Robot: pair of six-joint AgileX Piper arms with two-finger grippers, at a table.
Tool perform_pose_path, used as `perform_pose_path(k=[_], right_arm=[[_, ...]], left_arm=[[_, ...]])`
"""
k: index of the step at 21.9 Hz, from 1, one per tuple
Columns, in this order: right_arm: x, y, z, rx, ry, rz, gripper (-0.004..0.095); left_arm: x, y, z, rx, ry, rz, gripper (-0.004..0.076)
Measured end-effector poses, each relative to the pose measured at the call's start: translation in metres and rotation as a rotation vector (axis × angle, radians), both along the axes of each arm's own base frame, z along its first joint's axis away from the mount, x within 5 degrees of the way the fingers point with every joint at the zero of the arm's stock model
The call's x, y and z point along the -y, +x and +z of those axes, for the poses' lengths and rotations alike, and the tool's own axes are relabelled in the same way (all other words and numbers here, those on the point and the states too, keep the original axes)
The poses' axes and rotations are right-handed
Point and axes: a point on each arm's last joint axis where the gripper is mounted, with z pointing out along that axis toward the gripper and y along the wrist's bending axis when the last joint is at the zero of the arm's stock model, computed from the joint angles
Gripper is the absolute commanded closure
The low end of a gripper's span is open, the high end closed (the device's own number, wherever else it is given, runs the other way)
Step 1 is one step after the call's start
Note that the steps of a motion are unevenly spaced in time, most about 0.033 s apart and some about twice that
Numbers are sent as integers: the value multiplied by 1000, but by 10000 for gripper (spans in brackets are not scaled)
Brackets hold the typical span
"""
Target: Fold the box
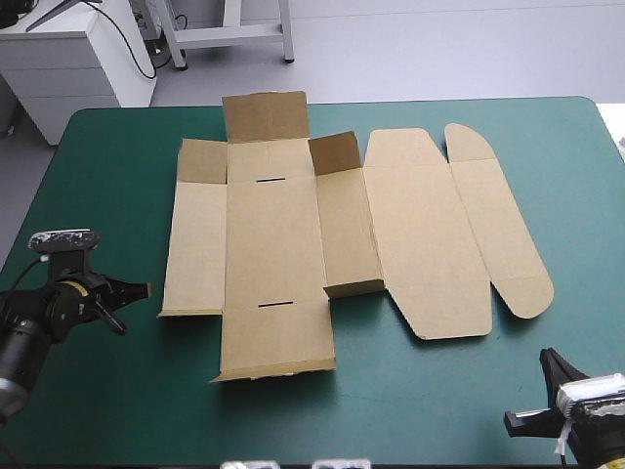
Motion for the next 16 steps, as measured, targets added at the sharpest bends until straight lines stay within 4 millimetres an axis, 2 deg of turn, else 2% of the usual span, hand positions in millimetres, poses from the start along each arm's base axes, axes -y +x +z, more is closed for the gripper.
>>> perform_pose_path(k=[6, 8, 14, 16], right_arm=[[0, 0, 0, 0, 0, 0, 927], [0, 0, 0, 0, 0, 0, 928], [0, 0, 0, 0, 0, 0, 928], [0, 0, 0, 0, 0, 0, 928]], left_arm=[[3, 35, -23, -127, -52, -36, 732], [-1, 50, -27, -146, -128, -48, 732], [-52, 87, -32, -205, -581, -103, 732], [-57, 99, -40, -262, -674, -141, 732]])
